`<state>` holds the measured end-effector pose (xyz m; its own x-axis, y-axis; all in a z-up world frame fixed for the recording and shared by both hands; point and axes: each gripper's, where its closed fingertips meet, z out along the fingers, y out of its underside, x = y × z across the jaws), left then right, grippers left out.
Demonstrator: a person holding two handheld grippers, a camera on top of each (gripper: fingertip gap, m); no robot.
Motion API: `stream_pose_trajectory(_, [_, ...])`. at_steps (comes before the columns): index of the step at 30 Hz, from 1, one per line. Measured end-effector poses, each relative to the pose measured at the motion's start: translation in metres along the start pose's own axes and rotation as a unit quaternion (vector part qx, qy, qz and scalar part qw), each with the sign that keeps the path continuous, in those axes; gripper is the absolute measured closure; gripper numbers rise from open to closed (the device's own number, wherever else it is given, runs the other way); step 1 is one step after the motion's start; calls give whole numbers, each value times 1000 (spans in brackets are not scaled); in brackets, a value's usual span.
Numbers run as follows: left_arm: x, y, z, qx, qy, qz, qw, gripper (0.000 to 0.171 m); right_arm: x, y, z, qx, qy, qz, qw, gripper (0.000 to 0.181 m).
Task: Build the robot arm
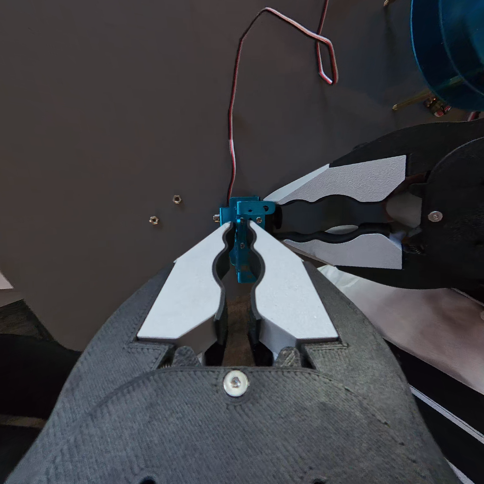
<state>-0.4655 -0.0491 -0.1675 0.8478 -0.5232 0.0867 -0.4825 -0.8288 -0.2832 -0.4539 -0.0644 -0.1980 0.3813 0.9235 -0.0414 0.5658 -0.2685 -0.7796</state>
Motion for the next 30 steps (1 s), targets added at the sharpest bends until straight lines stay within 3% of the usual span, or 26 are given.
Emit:
stream_pose_trajectory(9, [8, -2, -3, 24, 72, -42, 996, 152, -1, -4, -10, 30, -3, 5, 1000, 150])
stream_pose_trajectory(15, [-1, -1, -19, 59, 82, -53, 993, 146, -2, 0, -15, 31, -3, 3, 1000, 148])
stream_pose_trajectory(22, [-15, 4, -47, 154, 109, -67, 980, 147, -13, 2, -40, 77, 17, -28, 996, 147])
stream_pose_trajectory(27, [-33, 1, -74, 279, 73, -4, 957, 146, -17, 0, -82, 167, 62, -47, 983, 148])
stream_pose_trajectory(30, [-33, 4, -78, 312, 91, 30, 945, 145, -15, 5, -95, 180, 77, -33, 980, 143])
